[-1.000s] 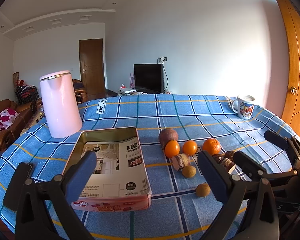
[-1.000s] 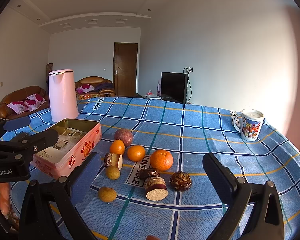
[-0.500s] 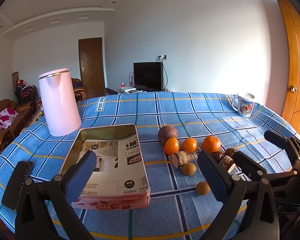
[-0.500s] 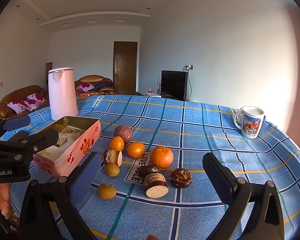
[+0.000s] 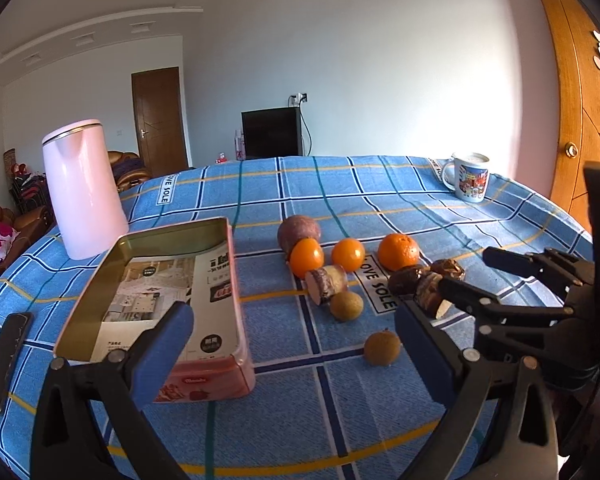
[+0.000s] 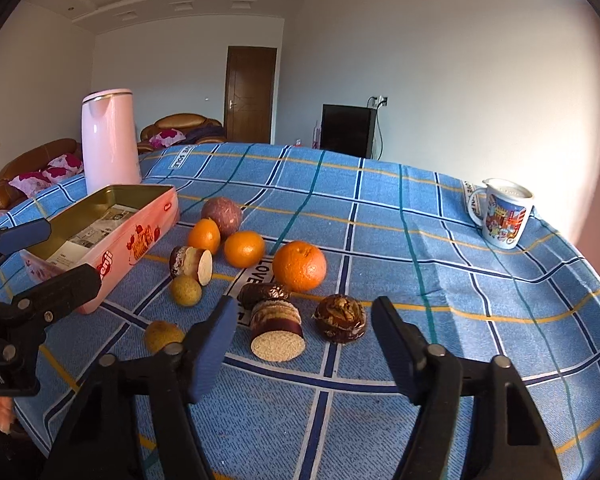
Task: Organize fruits
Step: 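Grasp the cut brown tuber with the right tool while the left tool reaches toward a yellow fruit, then grasp the small yellow-brown fruit with the left tool while the right tool lifts the tuber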
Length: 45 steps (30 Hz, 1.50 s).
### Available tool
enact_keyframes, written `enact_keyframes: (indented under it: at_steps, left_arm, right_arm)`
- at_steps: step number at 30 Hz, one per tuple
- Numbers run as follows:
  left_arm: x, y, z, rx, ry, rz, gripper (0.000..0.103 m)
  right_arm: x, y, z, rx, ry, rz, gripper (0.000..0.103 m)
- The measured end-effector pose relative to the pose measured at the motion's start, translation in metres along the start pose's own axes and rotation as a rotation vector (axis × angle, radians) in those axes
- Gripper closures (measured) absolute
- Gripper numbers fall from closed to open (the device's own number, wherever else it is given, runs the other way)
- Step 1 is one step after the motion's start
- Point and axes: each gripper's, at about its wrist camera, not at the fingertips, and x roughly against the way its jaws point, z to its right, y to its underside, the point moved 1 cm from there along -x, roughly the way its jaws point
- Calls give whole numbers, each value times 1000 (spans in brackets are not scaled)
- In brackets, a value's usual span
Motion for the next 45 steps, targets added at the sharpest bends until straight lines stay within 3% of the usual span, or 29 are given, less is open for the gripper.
enact_keyframes:
  at_steps: [5, 7, 14, 22, 25, 27, 30, 33, 35, 36, 45]
  left_arm:
    - [-1, 1, -1, 17, 17, -8, 0]
    - [-2, 2, 1, 18, 24, -8, 0]
    - [-10, 8, 14, -7, 73, -49, 2]
    - [-23, 9, 24, -20, 118, -111, 19]
    - [-30, 10, 30, -33, 138, -145, 28]
    - [-36, 10, 35, -33, 150, -177, 29]
    - [-46, 11, 38, -30, 164, -225, 48]
    - [-56, 14, 36, -10, 179, -275, 59]
    - [-57, 14, 37, -7, 177, -274, 66]
    - [-57, 14, 38, -11, 183, -273, 75]
    - [-46, 10, 26, 5, 146, -228, 75]
  right_arm:
    - [-16, 2, -6, 36, -40, -96, 47]
    - [-21, 3, -7, 44, -61, -119, 57]
    - [-42, 5, -2, 13, -139, -259, 68]
    - [-15, 5, 12, -68, -161, -105, 68]
    - [-10, 5, 16, -94, -171, -73, 68]
    - [-10, 4, 15, -84, -173, -67, 68]
    - [-9, 3, 12, -74, -166, -57, 68]
    - [-9, 3, 14, -80, -174, -52, 68]
    - [-9, 3, 13, -80, -177, -49, 67]
    - [-9, 3, 13, -78, -175, -47, 67]
    - [0, 4, 12, -67, -167, 13, 68]
